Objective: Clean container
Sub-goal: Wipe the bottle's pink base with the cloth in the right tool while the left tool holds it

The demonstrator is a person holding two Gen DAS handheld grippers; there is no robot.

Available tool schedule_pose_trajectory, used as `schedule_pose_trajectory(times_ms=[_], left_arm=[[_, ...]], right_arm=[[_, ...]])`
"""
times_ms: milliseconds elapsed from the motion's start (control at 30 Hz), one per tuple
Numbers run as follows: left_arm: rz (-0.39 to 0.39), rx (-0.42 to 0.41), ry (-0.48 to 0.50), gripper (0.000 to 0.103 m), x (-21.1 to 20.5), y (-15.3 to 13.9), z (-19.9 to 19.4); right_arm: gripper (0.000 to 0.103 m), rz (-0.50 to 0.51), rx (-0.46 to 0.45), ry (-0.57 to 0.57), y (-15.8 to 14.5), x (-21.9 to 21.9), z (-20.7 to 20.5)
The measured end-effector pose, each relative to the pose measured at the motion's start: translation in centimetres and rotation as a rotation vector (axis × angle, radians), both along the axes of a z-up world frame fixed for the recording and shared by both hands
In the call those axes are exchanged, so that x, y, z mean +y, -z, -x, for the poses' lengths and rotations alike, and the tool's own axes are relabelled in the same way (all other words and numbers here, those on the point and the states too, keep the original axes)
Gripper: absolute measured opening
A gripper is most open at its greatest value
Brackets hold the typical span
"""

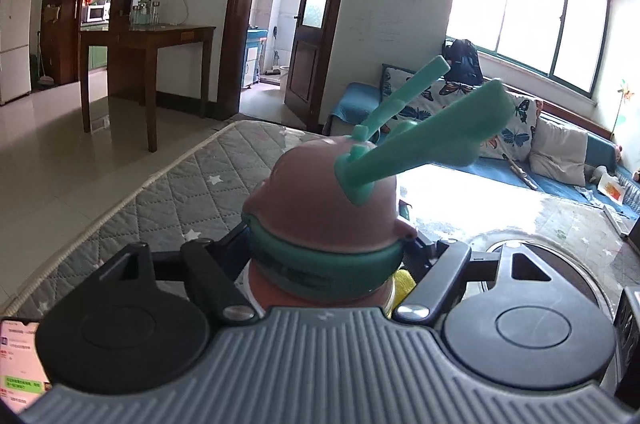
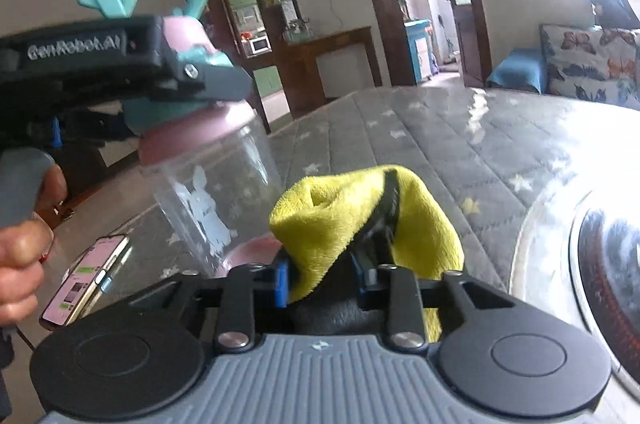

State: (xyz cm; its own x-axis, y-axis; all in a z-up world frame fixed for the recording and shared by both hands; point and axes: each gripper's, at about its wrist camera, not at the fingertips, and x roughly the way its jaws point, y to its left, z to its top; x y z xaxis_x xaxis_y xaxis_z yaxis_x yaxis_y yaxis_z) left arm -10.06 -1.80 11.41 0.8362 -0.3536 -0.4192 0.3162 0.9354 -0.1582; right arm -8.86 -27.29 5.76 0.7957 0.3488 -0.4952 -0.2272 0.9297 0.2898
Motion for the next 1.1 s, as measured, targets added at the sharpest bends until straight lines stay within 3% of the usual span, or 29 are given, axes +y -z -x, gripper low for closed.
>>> schedule_pose_trajectory(times_ms=[267, 533, 733, 867, 1100], left_arm=[[0.098, -0.027, 0.010, 0.073, 0.9, -2.4, 0.9], [0.242, -0.039, 0.106, 0.073, 0.5, -4.8, 1.9], [0.197, -0.028, 0.114, 0.073, -0.4, -3.6, 1.9], [0.229, 0.009, 0.096, 0.073, 0.5, -2.3, 1.2], [0.228, -0.033, 0.105, 0.073, 0.2, -2.1, 0.8]], right_arm=[[0.021, -0.012, 0.014, -0.016, 0.8, -0.2, 1.0], [0.021, 0.040, -0.011, -0.074, 0.6, 1.8, 3.3], [0.021, 0.113, -0.049, -0.144, 0.3, 3.6, 5.6], [0.021, 0.135, -0.041, -0.179, 0.3, 4.0, 6.6], [0.022, 0.179, -0.014, -0.211, 0.4, 5.0, 7.1]])
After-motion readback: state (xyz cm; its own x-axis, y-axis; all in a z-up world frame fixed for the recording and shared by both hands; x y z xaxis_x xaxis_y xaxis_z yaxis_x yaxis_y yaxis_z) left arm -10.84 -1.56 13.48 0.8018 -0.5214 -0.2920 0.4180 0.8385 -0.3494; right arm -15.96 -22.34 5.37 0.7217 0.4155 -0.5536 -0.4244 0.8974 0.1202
